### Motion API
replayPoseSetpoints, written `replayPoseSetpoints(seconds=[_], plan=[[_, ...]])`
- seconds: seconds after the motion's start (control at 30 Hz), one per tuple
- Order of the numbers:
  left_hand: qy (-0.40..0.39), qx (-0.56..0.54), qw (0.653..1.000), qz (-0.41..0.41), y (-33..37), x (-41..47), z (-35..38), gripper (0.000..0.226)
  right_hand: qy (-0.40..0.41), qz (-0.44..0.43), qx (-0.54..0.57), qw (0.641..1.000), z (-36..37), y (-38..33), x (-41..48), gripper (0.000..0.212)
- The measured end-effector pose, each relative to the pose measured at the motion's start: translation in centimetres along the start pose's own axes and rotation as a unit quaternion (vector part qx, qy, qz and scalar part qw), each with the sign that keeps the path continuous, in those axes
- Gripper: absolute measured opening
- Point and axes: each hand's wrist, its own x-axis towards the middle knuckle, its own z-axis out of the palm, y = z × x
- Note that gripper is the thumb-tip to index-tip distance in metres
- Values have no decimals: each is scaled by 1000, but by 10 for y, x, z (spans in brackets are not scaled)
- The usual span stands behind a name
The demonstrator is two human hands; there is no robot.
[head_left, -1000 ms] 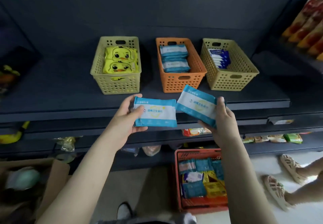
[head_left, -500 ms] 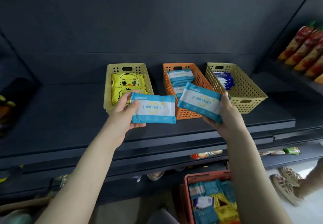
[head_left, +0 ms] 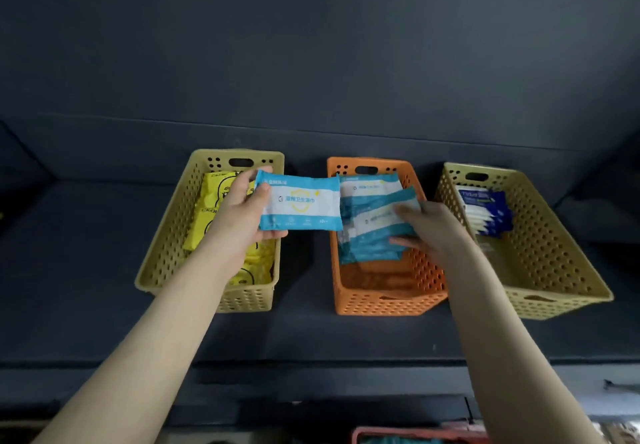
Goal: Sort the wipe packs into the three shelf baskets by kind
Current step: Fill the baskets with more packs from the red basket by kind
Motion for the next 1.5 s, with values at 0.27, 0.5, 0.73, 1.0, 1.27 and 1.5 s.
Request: replayPoseSetpoints(seconds=[0.27, 0.5, 0.73, 1.0, 1.27, 1.5], plan=[[22, -11, 999, -31, -6, 22, 11, 24, 39, 48, -133, 989, 23, 11, 54, 33], [-2, -26, 999, -40, 0, 33, 11, 23, 128, -71, -393, 908, 13, 17, 55, 30], [-45, -53, 996, -50, 10, 38, 28, 22, 148, -258, -390, 872, 12, 10, 28, 28], [-143, 14, 989, -28, 6, 38, 62, 23, -70, -63, 70, 993, 16, -13, -1, 27], [-164, 168, 972, -8, -18, 60, 60, 46, 101, -109, -313, 938, -9, 2, 26, 21], [-221, 190, 956, -24, -25, 59, 65, 59, 176, -172, -432, 867, 12, 23, 36, 41]])
